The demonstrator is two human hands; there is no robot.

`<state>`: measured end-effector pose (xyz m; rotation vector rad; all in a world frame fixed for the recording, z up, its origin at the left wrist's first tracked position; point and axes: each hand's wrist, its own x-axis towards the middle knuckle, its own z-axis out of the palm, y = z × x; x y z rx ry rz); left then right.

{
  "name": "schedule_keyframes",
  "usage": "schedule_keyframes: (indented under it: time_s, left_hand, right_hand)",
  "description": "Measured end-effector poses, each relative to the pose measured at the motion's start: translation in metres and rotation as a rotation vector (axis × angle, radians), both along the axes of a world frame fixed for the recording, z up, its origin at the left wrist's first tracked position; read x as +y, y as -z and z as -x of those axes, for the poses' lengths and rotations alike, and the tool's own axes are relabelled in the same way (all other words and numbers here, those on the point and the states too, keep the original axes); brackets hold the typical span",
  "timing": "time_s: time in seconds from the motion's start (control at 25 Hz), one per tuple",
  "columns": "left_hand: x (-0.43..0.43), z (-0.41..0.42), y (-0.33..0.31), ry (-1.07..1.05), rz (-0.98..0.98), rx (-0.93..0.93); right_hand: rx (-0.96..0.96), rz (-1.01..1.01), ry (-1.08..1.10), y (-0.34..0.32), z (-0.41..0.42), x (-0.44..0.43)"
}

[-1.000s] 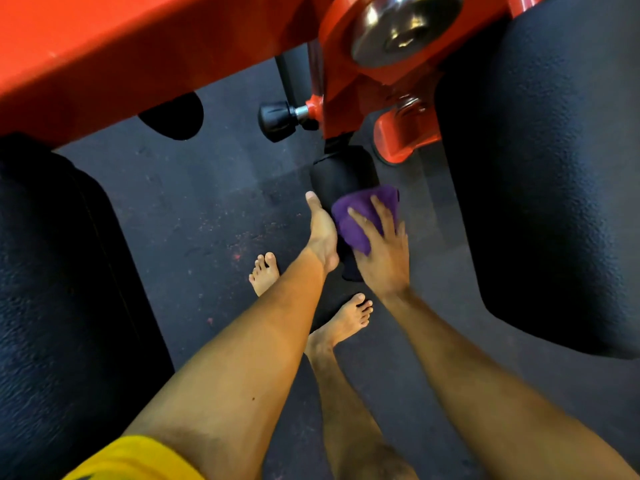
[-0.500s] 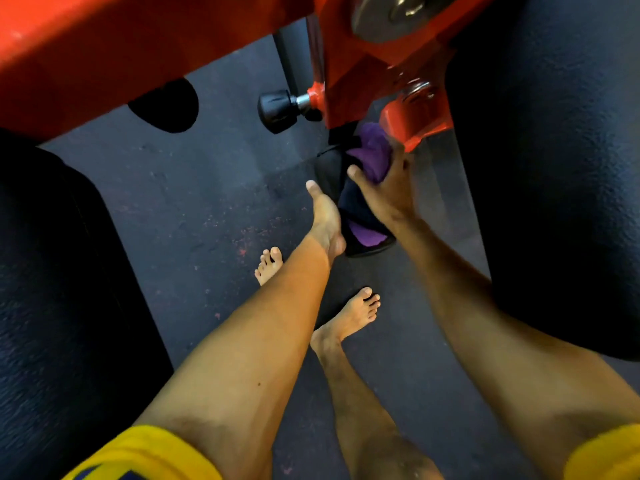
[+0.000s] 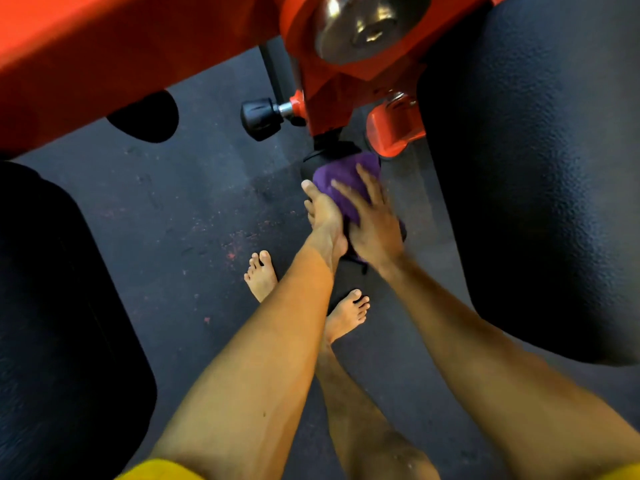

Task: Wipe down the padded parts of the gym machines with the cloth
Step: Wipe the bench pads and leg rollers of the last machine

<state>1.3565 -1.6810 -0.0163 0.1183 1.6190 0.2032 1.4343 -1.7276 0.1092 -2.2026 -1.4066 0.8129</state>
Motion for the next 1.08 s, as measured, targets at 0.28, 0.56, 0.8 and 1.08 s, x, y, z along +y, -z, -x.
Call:
schedule_keyframes:
  time_s: [0.28, 0.56, 0.8, 1.08]
  left_hand:
    - [0.031, 0.006, -0.179, 0.084, -0.029, -0.150]
    - [0.015, 0.004, -0.121, 0.038, -0.028, -0.083]
    - [0.011, 0.012, -0.133, 0.188, -0.120, -0.086]
    - [0.031, 0.036, -0.137, 0.178, -0.065, -0.084]
  right_hand:
    - [-0.083, 0.075, -0.114, -0.015, 0.000, -0.019]
    - [-0.099, 0.114, -0.050, -0.011, 0.020, -0.055]
    - [-0.110, 0.107, -0.048, -0.003, -0.006, 0.056]
    - [-0.132, 0.172, -0.184, -0.026, 0.017, -0.097]
